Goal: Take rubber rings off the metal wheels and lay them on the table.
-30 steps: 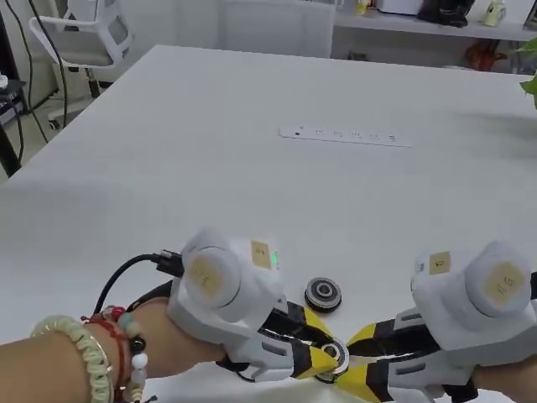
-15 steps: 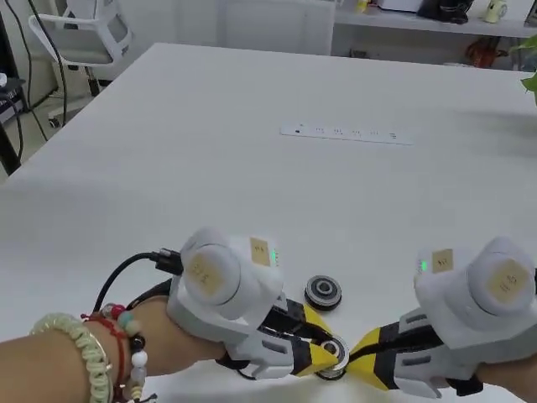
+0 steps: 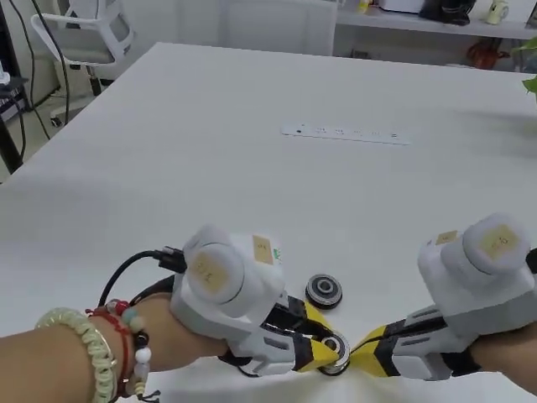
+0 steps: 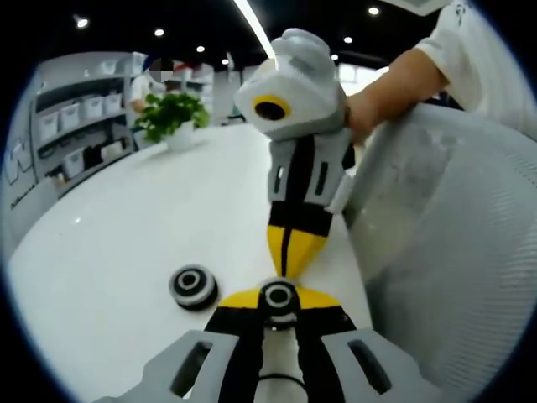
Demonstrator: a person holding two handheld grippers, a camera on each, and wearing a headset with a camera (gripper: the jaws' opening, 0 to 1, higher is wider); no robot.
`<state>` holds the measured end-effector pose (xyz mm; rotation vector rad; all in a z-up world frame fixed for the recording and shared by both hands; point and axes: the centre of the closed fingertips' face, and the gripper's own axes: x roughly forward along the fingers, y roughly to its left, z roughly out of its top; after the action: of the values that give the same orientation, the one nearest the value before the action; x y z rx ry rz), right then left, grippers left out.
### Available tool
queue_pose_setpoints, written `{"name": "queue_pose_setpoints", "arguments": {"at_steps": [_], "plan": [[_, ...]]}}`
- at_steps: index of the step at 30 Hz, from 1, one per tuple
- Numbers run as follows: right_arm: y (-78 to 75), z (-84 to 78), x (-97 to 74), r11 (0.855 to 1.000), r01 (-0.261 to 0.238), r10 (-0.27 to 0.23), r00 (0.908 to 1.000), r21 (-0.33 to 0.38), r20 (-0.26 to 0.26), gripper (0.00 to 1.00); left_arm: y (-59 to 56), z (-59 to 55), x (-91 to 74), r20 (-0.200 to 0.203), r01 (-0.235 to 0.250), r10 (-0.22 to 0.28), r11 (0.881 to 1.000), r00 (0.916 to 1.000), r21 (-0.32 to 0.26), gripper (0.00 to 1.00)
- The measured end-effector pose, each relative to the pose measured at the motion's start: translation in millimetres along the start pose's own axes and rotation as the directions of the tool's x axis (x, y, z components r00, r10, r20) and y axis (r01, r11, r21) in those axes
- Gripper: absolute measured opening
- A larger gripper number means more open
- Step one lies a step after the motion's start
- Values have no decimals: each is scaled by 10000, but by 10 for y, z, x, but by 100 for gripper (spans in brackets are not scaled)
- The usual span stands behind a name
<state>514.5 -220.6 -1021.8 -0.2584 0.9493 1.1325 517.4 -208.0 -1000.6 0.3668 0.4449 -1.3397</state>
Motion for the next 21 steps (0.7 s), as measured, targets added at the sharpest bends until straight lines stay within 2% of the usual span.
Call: {"name": "queue_pose_setpoints", "arguments": {"at_steps": [8,15,16,17,18,19,21], "plan": [[-1,9,-10,9962,-243,222,9994,841,259,0,9,-1,0,7,-31,31,10000,10000,9,14],[-23,53,-32,9930,-317,255,9981,1134,558,0,29,-3,-1,23,-113,113,9999,9999,-25,14],[-51,76,-43,9916,-181,89,9974,1283,715,0,29,-3,-2,25,-110,111,9999,9999,-17,14],[-18,204,-68,9848,-627,396,9890,1619,1424,0,29,-3,-2,36,-106,106,9999,9999,-44,14],[6,185,-87,9761,-762,516,9910,2033,1237,0,29,-2,-4,40,-120,120,9999,9999,-48,14],[-18,136,-66,9846,-510,338,9940,1674,1040,0,30,-2,-3,34,-122,122,9999,9999,-29,14],[-10,157,-62,9835,-563,375,9932,1721,1104,0,27,-2,-2,37,-106,106,9999,9999,-27,14]]}}
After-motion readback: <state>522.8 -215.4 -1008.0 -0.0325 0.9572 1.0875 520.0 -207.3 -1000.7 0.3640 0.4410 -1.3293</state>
